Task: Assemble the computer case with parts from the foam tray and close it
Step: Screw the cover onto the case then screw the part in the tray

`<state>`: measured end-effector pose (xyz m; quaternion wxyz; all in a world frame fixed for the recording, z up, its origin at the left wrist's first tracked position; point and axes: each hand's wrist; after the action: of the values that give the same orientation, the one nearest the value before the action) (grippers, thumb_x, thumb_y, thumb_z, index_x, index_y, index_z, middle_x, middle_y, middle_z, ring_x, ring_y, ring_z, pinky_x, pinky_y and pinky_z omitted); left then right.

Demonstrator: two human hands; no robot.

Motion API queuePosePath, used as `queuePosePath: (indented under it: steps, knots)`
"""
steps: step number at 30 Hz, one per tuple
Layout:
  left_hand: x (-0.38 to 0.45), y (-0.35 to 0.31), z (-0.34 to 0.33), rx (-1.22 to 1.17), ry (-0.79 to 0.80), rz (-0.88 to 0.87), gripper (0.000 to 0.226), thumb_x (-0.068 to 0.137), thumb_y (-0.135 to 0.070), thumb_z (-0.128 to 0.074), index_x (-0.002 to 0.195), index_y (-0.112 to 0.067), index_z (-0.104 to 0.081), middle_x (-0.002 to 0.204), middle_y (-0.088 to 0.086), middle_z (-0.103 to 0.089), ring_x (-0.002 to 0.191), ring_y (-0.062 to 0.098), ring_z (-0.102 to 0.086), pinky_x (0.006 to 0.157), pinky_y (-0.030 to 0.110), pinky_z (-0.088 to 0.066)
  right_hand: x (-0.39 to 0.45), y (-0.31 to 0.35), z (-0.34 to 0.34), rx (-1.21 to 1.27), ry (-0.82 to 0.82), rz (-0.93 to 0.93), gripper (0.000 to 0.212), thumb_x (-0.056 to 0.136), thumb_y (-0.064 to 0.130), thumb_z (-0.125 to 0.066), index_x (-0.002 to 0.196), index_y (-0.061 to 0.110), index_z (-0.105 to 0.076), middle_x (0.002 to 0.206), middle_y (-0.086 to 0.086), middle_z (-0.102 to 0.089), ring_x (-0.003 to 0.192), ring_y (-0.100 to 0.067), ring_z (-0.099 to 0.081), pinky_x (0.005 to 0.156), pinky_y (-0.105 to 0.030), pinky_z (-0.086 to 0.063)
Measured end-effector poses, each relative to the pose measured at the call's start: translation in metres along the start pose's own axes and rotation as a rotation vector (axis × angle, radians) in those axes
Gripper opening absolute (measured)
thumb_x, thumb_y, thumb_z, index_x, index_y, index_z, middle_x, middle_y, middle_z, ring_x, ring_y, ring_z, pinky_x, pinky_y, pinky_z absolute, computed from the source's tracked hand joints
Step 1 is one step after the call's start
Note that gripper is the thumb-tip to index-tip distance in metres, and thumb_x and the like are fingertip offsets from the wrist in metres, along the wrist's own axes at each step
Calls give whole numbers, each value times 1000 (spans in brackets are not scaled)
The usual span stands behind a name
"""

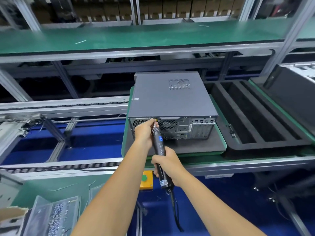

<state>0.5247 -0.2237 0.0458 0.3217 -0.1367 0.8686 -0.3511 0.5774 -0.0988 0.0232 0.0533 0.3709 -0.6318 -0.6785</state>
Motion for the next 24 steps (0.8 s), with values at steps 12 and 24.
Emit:
queuePosePath:
  steps: [12,24]
  knots:
    - [8,5,2,28,-24,-49,12,94,-4,-53,86,1,-60,73,8,-60,59,13,-54,57,21,-49,8,-2,1,-21,6,-13,31,76,8,-63,103,14,-49,80,-12,-55,54,-19,-58,54,-32,-52]
    - [9,6,3,64,-8,-67,14,93,-7,-56,85,0,-65,67,6,-64,56,12,-58,56,22,-53,5,2,2,-49,-8,-7,32,79,6,-62,108,12,-49,80,-13,-56,55,-18,-58,53,-31,-52]
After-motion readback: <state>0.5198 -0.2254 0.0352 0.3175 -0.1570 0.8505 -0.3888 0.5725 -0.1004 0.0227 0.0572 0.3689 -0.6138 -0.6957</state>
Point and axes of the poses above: each hand's wrist, its own x-axis towards the middle knuckle, its own z-axis out of the back of the hand, y = z × x
